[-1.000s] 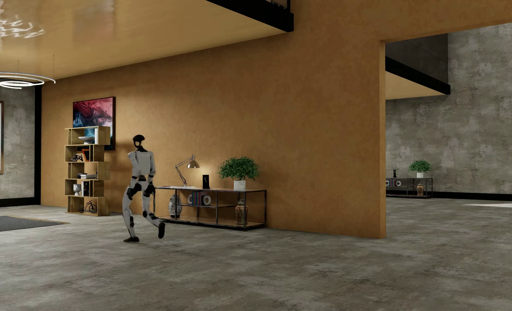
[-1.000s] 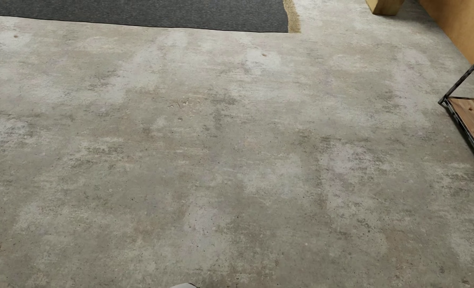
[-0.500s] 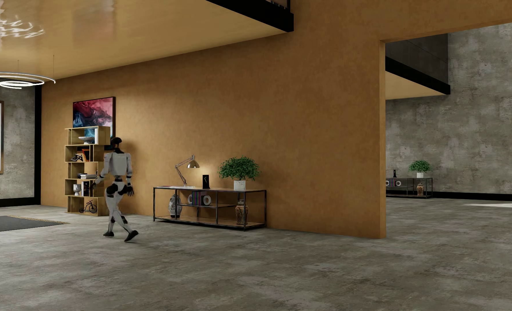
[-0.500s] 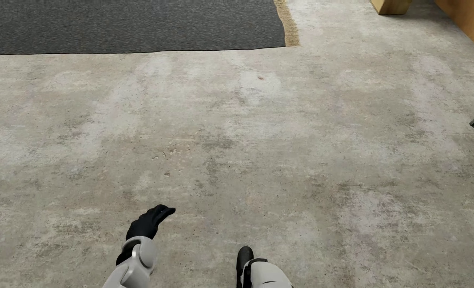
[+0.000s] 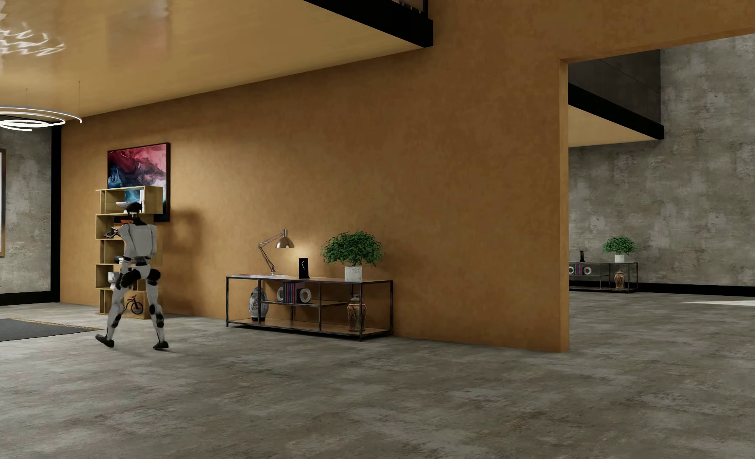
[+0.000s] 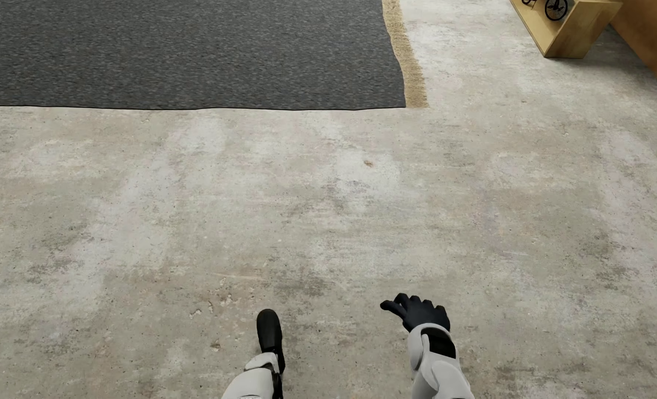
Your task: Move towards the shelves
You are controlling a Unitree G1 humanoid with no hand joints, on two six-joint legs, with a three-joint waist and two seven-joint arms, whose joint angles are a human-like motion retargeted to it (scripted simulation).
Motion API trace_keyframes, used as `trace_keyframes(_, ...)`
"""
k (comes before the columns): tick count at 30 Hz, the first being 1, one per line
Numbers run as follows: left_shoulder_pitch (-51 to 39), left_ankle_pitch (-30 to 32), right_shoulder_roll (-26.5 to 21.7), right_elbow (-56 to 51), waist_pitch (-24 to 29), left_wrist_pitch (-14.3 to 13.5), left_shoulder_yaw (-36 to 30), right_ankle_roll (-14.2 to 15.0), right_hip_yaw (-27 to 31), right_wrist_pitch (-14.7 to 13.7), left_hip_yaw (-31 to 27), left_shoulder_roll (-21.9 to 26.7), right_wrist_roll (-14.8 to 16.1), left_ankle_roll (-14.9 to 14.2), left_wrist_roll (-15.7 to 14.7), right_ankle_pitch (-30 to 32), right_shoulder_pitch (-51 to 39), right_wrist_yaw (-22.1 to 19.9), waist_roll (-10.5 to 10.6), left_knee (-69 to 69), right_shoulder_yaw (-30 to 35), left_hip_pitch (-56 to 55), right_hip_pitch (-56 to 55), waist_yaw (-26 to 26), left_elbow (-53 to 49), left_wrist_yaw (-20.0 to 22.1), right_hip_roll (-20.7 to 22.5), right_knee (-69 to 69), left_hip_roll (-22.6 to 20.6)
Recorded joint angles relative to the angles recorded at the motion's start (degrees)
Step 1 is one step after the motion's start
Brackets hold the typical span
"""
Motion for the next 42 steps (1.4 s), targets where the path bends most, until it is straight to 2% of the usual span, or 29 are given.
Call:
trace_keyframes(1, 0.1, 0.7, -0.8, -0.3, 0.2, 1.0, -0.3, 1.4, -0.1, 0.9, 3.9, -0.5, -0.5, 1.2, 0.2, -0.5, 0.1, 0.0, -0.2, 2.1, 1.2, -0.8, 1.8, -0.2, 0.8, -1.6, -0.6, 1.1, 0.7)
trace_keyframes(2, -0.2, 2.7, -1.7, -0.3, 0.2, 1.9, -1.3, 1.7, 0.2, 1.6, 6.7, -0.7, -1.4, 6.1, 1.7, 0.7, 0.8, 0.5, -0.5, 6.8, 2.4, -0.4, 4.0, -0.1, 1.8, -2.9, -1.7, 2.9, 1.2)
trace_keyframes(4, -0.7, 9.0, -3.4, 1.6, 0.4, 2.4, -0.8, 2.5, 0.8, 2.5, 7.8, -1.9, -3.4, 9.4, 2.6, 7.6, 3.6, 1.9, -1.8, 16.8, 4.2, 0.9, 7.2, 0.4, 1.9, -2.9, -4.8, 9.3, 1.4)
trace_keyframes(5, -1.4, 5.7, -3.6, 3.1, 0.5, 1.9, 0.0, 1.4, 0.2, 4.1, 8.5, -2.7, -3.4, 10.1, 2.1, 12.3, 5.4, 2.4, -2.8, 22.8, 3.4, 1.0, 5.7, 0.6, 1.8, -2.1, -7.2, 17.2, 1.0)
trace_keyframes(7, -4.9, -1.5, -2.7, 6.1, 0.9, 0.6, -0.3, 3.8, -1.5, 7.7, 10.4, -3.0, -0.9, 10.7, 2.3, 23.3, 9.6, 4.0, -5.2, 28.0, -0.3, 4.5, -2.4, 0.6, 2.7, -0.7, -14.2, 39.2, -1.6)
trace_keyframes(8, -8.0, -4.0, -2.1, 8.0, 1.0, 0.7, -1.5, 3.6, -1.6, 9.0, 11.0, -2.2, -0.3, 10.5, 3.7, 26.8, 11.5, 5.5, -6.4, 28.0, -1.3, 7.1, -7.4, 0.2, 3.8, -0.8, -17.3, 47.9, -3.5)
trace_keyframes(10, -15.7, -7.3, -1.6, 10.6, 1.0, 0.1, -3.7, 0.5, -1.2, 9.3, 10.4, 0.3, -2.1, 10.0, 6.4, 21.1, 15.4, 8.6, -8.3, 25.9, -0.8, 12.8, -17.5, -1.3, 5.9, -1.6, -18.7, 58.0, -7.1)
trace_keyframes(11, -20.4, -8.3, -0.8, 10.4, 0.9, -0.9, -4.8, 0.7, -1.2, 9.6, 9.2, 1.2, -3.9, 9.8, 7.1, 20.6, 17.8, 9.0, -8.8, 24.1, -0.3, 15.6, -22.0, -2.2, 6.5, -1.8, -18.0, 59.3, -8.9)
trace_keyframes(12, -24.5, -9.4, -0.2, 9.9, 0.7, -2.5, -6.1, 0.0, -1.3, 9.1, 7.9, 2.0, -4.8, 9.6, 7.6, 20.6, 19.8, 9.2, -9.1, 22.5, -0.6, 18.3, -26.2, -3.1, 6.3, -1.8, -17.3, 58.2, -10.6)
trace_keyframes(14, -32.0, -11.8, 1.2, 7.5, 0.4, -5.0, -8.9, -0.7, -2.0, 8.5, 5.3, 3.4, -4.1, 9.1, 8.0, 19.0, 23.2, 9.5, -9.5, 19.1, -3.5, 23.8, -32.9, -5.0, 4.0, -1.2, -16.3, 49.3, -13.2)
trace_keyframes(16, -37.7, -14.4, 1.4, 6.1, 0.0, -7.6, -12.2, -3.8, -7.7, 8.0, 3.2, 4.7, -3.7, 8.6, 8.2, 19.4, 24.5, 8.8, -9.7, 16.4, -5.8, 28.8, -35.8, -6.3, 0.0, -0.1, -17.3, 31.4, -15.1)
trace_keyframes(18, -41.2, -16.2, 0.3, 5.5, -0.4, -9.2, -14.9, -0.2, -15.2, 6.5, 2.1, 5.9, -4.8, 7.9, 8.8, 22.5, 24.2, 9.7, -10.0, 12.8, -6.3, 33.8, -35.1, -6.7, -4.8, 0.6, -14.6, 5.8, -16.9)
trace_keyframes(19, -41.8, -17.0, -0.6, 4.8, -0.5, -10.0, -15.4, 4.7, -15.3, 5.5, 2.1, 6.1, -5.0, 7.5, 8.7, 20.9, 23.8, 10.7, -9.9, 11.0, -6.8, 36.5, -35.7, -6.6, -7.3, 1.5, -11.5, -4.3, -17.8)
trace_keyframes(20, -41.5, -18.0, -1.4, 4.1, -0.7, -10.9, -15.4, 5.1, -11.4, 4.7, 2.1, 6.2, -5.1, 7.1, 8.4, 19.5, 23.2, 11.7, -9.8, 9.9, -7.3, 39.2, -37.0, -6.6, -9.5, 3.0, -8.7, -9.7, -18.5)
trace_keyframes(21, -40.5, -18.5, -2.1, 3.6, -0.8, -11.0, -15.4, 4.9, -11.8, 4.3, 2.7, 6.2, -5.3, 7.0, 7.9, 17.2, 22.5, 12.1, -9.6, 9.6, -7.7, 41.8, -37.6, -6.3, -10.8, 3.3, -7.9, -9.3, -19.2)
trace_keyframes(22, -39.0, -18.3, -2.3, 3.2, -0.9, -10.9, -15.8, 1.4, -14.6, 4.3, 3.1, 6.5, -5.1, 7.2, 8.2, 19.4, 21.8, 12.0, -9.3, 10.2, -8.5, 43.8, -37.0, -6.1, -11.3, 3.1, -8.4, -6.7, -19.5)
trace_keyframes(23, -37.3, -17.0, -1.8, 2.8, -0.9, -10.1, -16.7, -6.3, -16.7, 4.8, 2.7, 6.6, -4.8, 8.2, 8.8, 21.9, 21.3, 10.8, -8.6, 12.4, -9.6, 45.6, -36.6, -6.3, -10.5, 2.6, -9.3, -2.9, -19.3)
trace_keyframes(24, -35.6, -13.6, -0.9, 2.2, -0.8, -9.0, -17.7, -10.6, -18.4, 6.1, 1.9, 6.3, -4.3, 7.7, 9.4, 24.9, 21.3, 8.7, -7.5, 17.2, -11.1, 45.8, -36.0, -6.6, -8.3, 2.2, -11.0, 1.6, -18.6)
trace_keyframes(25, -33.7, -7.3, 0.4, 2.1, -0.7, -7.2, -18.8, -12.6, -19.3, 7.3, 1.8, 6.3, -3.2, 7.4, 10.1, 24.0, 21.3, 6.4, -6.4, 24.3, -12.5, 44.6, -35.4, -7.1, -4.6, 0.1, -12.1, 6.5, -16.7)
trace_keyframes(27, -29.9, 4.1, 3.3, 4.3, -0.4, -2.4, -18.3, -12.6, -20.4, 8.4, 1.1, 6.2, -0.7, 1.6, 9.8, 17.5, 19.3, 2.3, -4.1, 46.5, -13.7, 36.9, -32.5, -7.5, 4.0, -6.2, -11.7, 12.3, -11.5)
trace_keyframes(28, -27.8, 8.7, 4.1, 6.2, -0.3, 0.5, -17.3, -12.2, -20.5, 8.9, 1.2, 6.4, -1.2, 2.0, 9.5, 15.0, 17.4, -0.5, -3.0, 56.4, -12.9, 31.8, -30.1, -7.3, 8.1, -10.5, -10.4, 12.9, -7.9)
trace_keyframes(30, -21.7, 2.6, 5.2, 10.0, -0.2, 3.2, -13.6, -11.1, -19.0, 8.9, 1.2, 6.6, -4.3, 5.7, 7.9, 11.9, 12.7, -7.2, -1.4, 68.5, -9.7, 21.7, -24.2, -5.9, 10.8, -16.6, -6.5, 10.5, -1.1)
trace_keyframes(31, -17.8, 2.0, 6.1, 10.3, -0.3, 3.0, -12.6, -10.7, -17.5, 7.8, 0.6, 7.0, -4.4, 6.1, 8.3, 10.9, 10.2, -10.0, -0.9, 70.8, -8.6, 16.9, -21.2, -4.7, 10.1, -18.2, -4.2, 8.7, 1.8)
trace_keyframes(33, -9.0, 1.6, 6.7, 8.4, -0.5, -0.6, -10.2, -9.8, -13.2, 4.4, -0.6, 7.1, -2.9, 8.4, 8.5, 9.1, 6.2, -12.6, -0.2, 67.6, -5.8, 8.5, -15.2, -2.3, 6.2, -18.3, -0.5, 5.0, 4.4)
trace_keyframes(36, 0.8, 1.9, 3.6, 3.2, -1.0, -2.8, -5.7, -8.5, -6.9, 0.4, -1.5, 4.0, -4.6, 9.8, 6.5, 5.0, 1.3, -13.3, 0.3, 44.2, 1.9, 1.1, -8.7, 0.4, 2.0, -15.2, 2.4, 2.7, 2.1)
trace_keyframes(37, 2.5, 3.7, 2.7, 1.3, -1.1, -2.5, -5.1, -8.1, -5.4, -0.5, -1.7, 2.9, -3.6, 6.6, 6.5, 3.7, 0.0, -11.2, 0.4, 30.7, 2.7, 0.9, -6.7, 0.8, 1.5, -15.3, 3.2, 1.9, 0.3)
trace_keyframes(39, 3.7, 4.4, 0.3, -1.5, -1.1, -2.6, -5.6, -7.0, -3.5, -1.8, -3.2, 1.5, -0.7, 2.2, 8.2, 1.6, -1.5, -3.3, 0.5, 4.1, 3.0, 1.8, -1.9, 0.9, 1.6, -17.5, 3.9, -1.2, -4.8)
trace_keyframes(40, 3.7, 2.4, -0.5, -2.3, -0.9, -3.0, -6.0, -6.3, -3.5, -1.7, -1.7, 1.2, 1.4, -3.4, 9.2, 0.4, -1.4, 0.4, 0.5, -0.9, 2.5, 1.2, 0.4, 0.6, 1.5, -19.0, 4.1, -1.4, -6.5)
trace_keyframes(42, 2.5, 3.6, -2.5, -1.3, -0.6, -3.4, -6.3, -5.2, -3.8, -1.1, 0.4, 1.2, 2.7, 1.5, 11.3, -0.3, 0.4, 2.6, 0.2, 5.2, 2.7, 0.0, 4.6, 0.6, 0.9, -20.9, 3.9, 0.4, -8.2)
